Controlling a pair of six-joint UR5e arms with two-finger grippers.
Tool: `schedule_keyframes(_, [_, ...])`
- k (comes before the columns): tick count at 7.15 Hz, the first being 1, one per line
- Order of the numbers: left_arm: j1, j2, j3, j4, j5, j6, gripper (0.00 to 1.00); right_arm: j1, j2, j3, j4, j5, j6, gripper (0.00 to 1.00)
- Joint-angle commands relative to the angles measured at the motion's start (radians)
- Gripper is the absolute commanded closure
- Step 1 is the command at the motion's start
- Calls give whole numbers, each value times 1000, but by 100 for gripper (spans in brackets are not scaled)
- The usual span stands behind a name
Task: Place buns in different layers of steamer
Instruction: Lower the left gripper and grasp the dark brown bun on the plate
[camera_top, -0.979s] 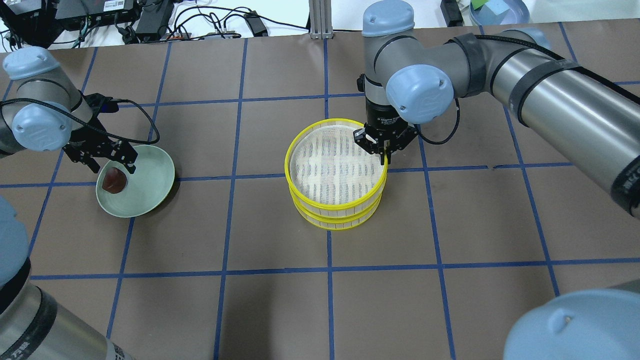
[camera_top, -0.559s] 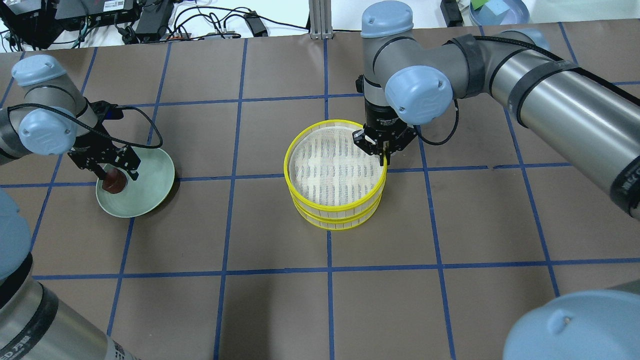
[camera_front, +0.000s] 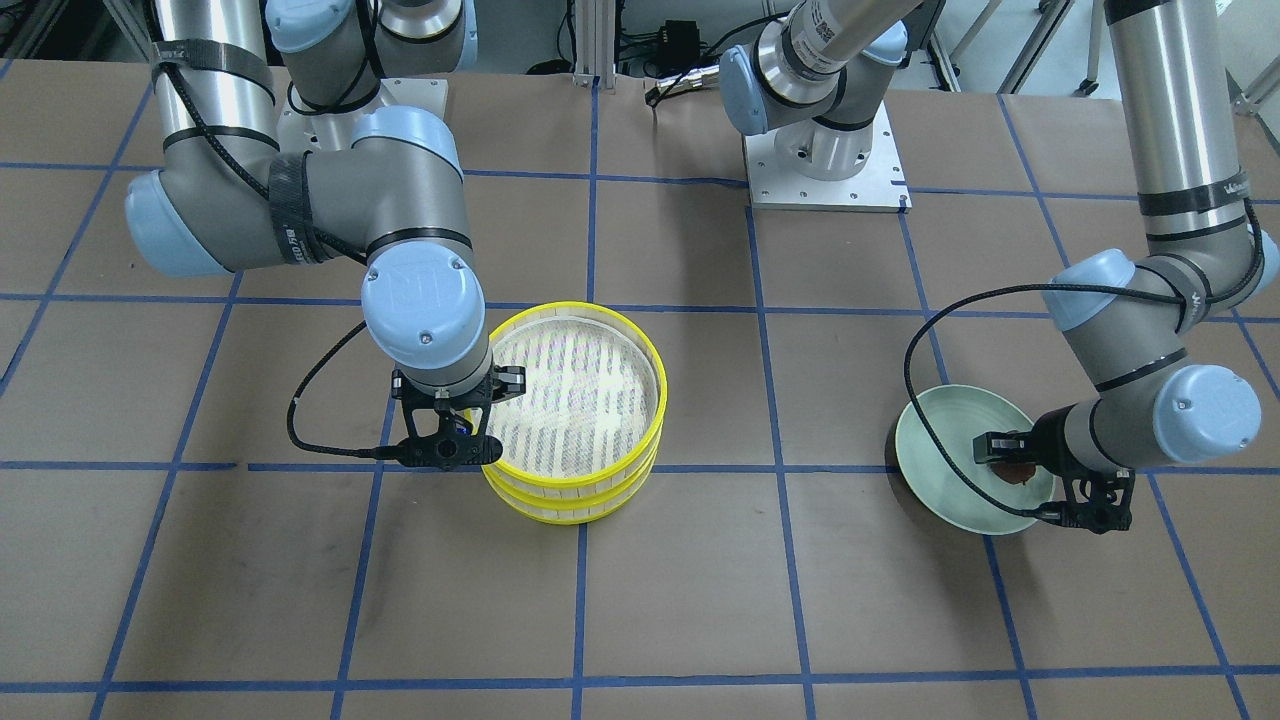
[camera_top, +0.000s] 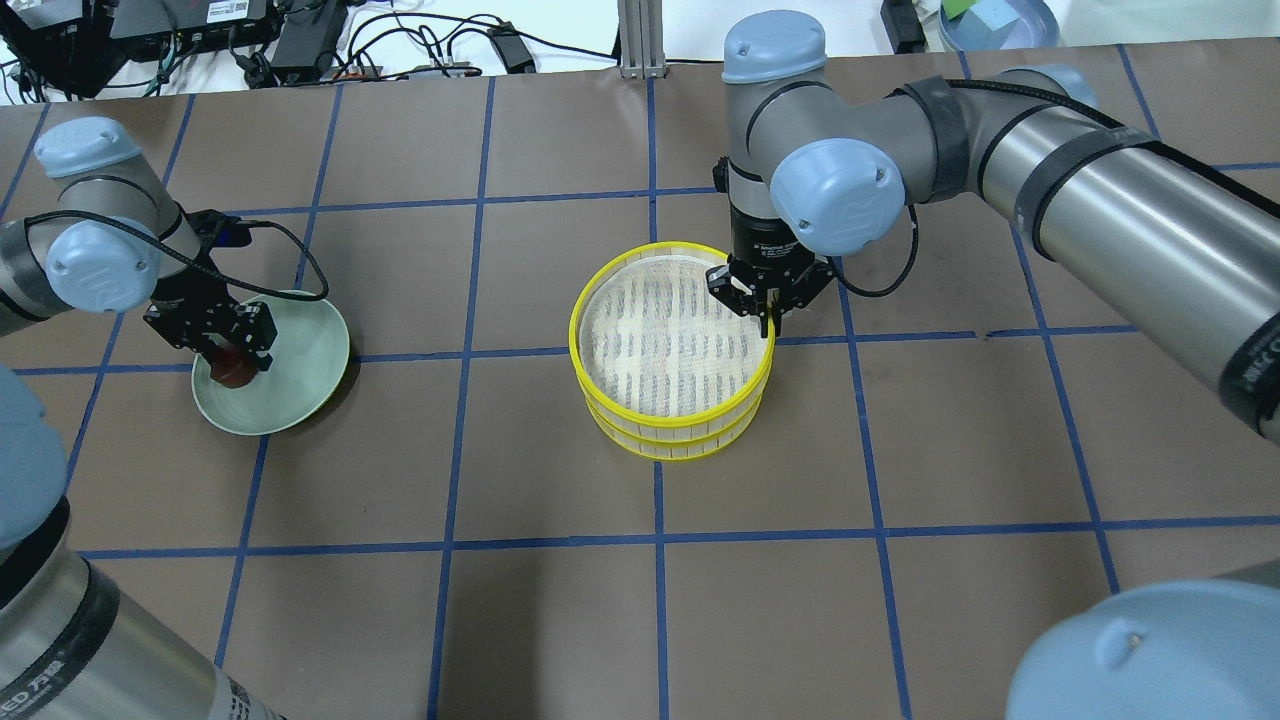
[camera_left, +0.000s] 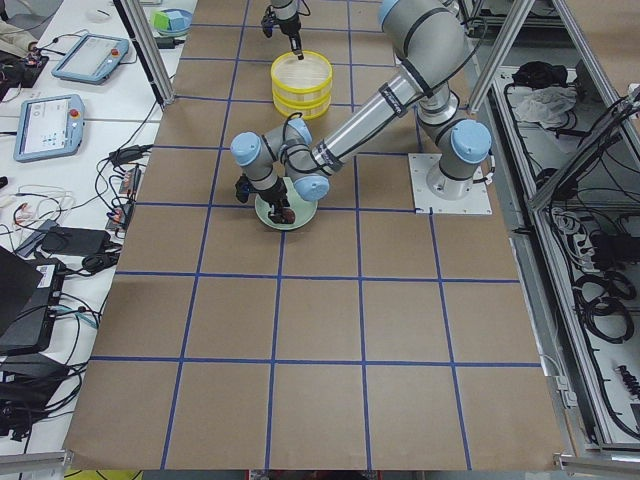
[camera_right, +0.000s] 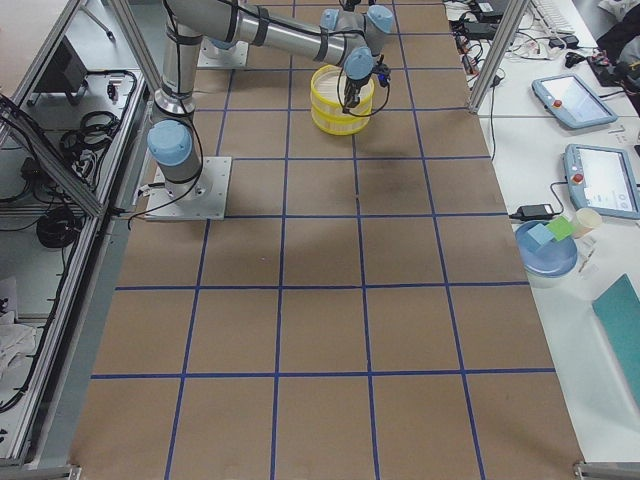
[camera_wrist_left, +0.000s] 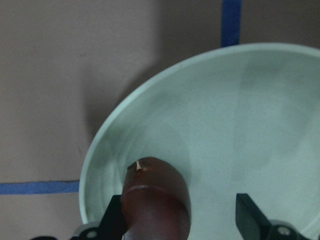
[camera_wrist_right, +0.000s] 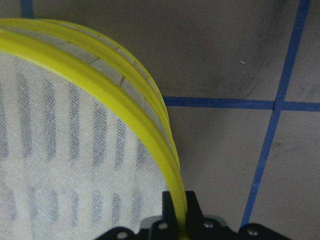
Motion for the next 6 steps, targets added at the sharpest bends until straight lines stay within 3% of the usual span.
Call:
schedule_keyframes(1, [0,2,2,-4,0,1,100,0,1,1,0,4,3,88])
schedule_keyframes(6, [-40,97,31,-43,-45,-16,100,0,4,1,0,4,3,86])
